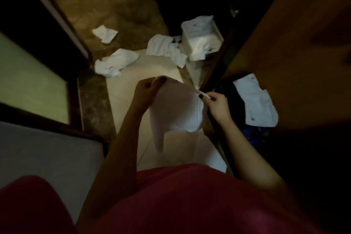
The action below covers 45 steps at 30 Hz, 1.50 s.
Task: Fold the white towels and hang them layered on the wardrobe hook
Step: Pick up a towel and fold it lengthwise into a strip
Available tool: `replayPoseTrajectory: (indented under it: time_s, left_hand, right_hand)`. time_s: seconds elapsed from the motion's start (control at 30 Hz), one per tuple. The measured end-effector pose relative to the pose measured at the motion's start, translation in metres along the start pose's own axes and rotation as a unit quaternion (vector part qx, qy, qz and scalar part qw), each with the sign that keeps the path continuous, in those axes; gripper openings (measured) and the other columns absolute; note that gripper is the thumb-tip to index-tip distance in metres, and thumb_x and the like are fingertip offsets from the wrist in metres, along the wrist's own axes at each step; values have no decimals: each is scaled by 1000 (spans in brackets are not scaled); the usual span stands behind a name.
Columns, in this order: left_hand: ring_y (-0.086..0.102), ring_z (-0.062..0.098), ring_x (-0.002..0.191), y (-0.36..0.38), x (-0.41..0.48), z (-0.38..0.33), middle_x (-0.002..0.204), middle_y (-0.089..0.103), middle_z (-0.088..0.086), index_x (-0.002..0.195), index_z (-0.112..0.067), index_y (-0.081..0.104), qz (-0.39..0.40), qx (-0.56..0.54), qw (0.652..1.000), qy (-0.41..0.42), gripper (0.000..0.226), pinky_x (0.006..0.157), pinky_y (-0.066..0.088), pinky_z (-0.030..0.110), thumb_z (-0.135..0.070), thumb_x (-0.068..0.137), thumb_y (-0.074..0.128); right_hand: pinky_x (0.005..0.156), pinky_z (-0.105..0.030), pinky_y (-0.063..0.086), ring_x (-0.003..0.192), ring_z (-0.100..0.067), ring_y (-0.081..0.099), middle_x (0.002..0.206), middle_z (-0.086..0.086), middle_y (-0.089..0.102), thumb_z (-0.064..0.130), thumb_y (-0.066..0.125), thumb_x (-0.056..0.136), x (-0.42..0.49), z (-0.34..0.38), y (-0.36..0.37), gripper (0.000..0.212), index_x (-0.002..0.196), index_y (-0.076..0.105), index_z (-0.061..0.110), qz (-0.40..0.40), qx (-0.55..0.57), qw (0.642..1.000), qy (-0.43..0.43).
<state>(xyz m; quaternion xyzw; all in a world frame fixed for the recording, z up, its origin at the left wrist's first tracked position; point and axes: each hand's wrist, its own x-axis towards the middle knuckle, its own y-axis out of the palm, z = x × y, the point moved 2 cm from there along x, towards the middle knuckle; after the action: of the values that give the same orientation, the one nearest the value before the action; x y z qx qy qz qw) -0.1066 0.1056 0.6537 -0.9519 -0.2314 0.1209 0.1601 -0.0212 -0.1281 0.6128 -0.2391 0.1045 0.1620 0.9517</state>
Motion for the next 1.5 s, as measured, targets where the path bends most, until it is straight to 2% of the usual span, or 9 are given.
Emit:
replayPoseTrajectory:
  time_s: [0.17, 0.4, 0.6, 0.77, 1.13, 1.23, 1.33, 1.43, 1.5]
  left_hand:
    - [48, 8, 61, 58, 22, -51, 58, 53, 9, 67, 5, 59, 70, -4, 995, 72, 50, 58, 34, 28, -34, 98, 56]
    - [63, -10, 78, 123, 49, -132, 75, 71, -23, 74, -49, 71, 193, -9, 970, 145, 36, 71, 48, 13, -34, 99, 51]
    - [52, 17, 67, 175, 88, -177, 69, 59, 19, 76, 6, 62, 276, -18, 940, 200, 44, 63, 39, 31, -28, 102, 49]
    - [50, 16, 72, 196, 116, -181, 84, 61, 34, 89, 10, 61, 333, -12, 922, 199, 43, 66, 37, 32, -30, 100, 51]
    - [64, 17, 56, 220, 112, -174, 77, 64, -3, 92, -23, 57, 418, -4, 867, 270, 5, 55, 50, 34, -21, 95, 61]
    - [68, 13, 72, 225, 96, -180, 118, 58, -26, 119, -48, 53, 479, -1, 817, 320, 41, 59, 54, 23, -13, 98, 55]
    - [61, 17, 98, 235, 80, -183, 113, 57, -19, 113, -34, 68, 495, 40, 775, 391, 40, 74, 53, 29, -4, 97, 48]
    - [56, 17, 102, 253, 51, -186, 113, 48, -11, 115, -31, 64, 486, 135, 762, 406, 23, 79, 48, 33, -31, 93, 57]
    - [54, 15, 101, 267, 26, -188, 121, 39, -10, 122, -31, 51, 485, 202, 751, 401, 51, 77, 47, 36, -61, 82, 61]
  right_hand:
    - [63, -32, 35, 64, -11, 48, 64, -8, 55, 17, 63, 93, -5, -13, -66, 27, 68, 59, 11, -77, -11, 997, -25]
    - [53, -30, 30, 56, -8, 42, 57, -1, 46, 17, 71, 88, -13, -36, -146, 39, 59, 48, 5, -154, -135, 979, -1]
    - [57, -37, 32, 54, -14, 45, 57, -2, 48, 12, 56, 96, -38, -56, -164, 32, 65, 46, 9, -247, -145, 949, 131]
    - [59, -34, 40, 63, -17, 55, 70, -4, 59, 18, 49, 102, -44, -34, -165, 21, 84, 59, 13, -355, -72, 920, 151]
    - [62, -35, 48, 65, -27, 57, 71, -18, 57, 18, 54, 98, -45, 16, -189, 30, 76, 58, -2, -467, 174, 854, 147]
    - [66, -44, 53, 65, -31, 59, 74, -20, 57, 11, 51, 95, -48, 31, -204, 18, 78, 56, 4, -519, 243, 808, 136]
    - [52, -32, 57, 54, -24, 64, 68, -18, 60, 4, 51, 94, -51, 48, -219, 19, 77, 57, 1, -549, 311, 767, 114]
    - [48, -29, 56, 49, -21, 66, 59, -13, 61, 1, 51, 94, -51, 62, -226, 19, 77, 58, 1, -574, 348, 735, 100]
    - [59, -36, 61, 53, -25, 67, 67, -19, 59, 2, 50, 94, -51, 69, -230, 15, 81, 58, 4, -591, 341, 725, 98]
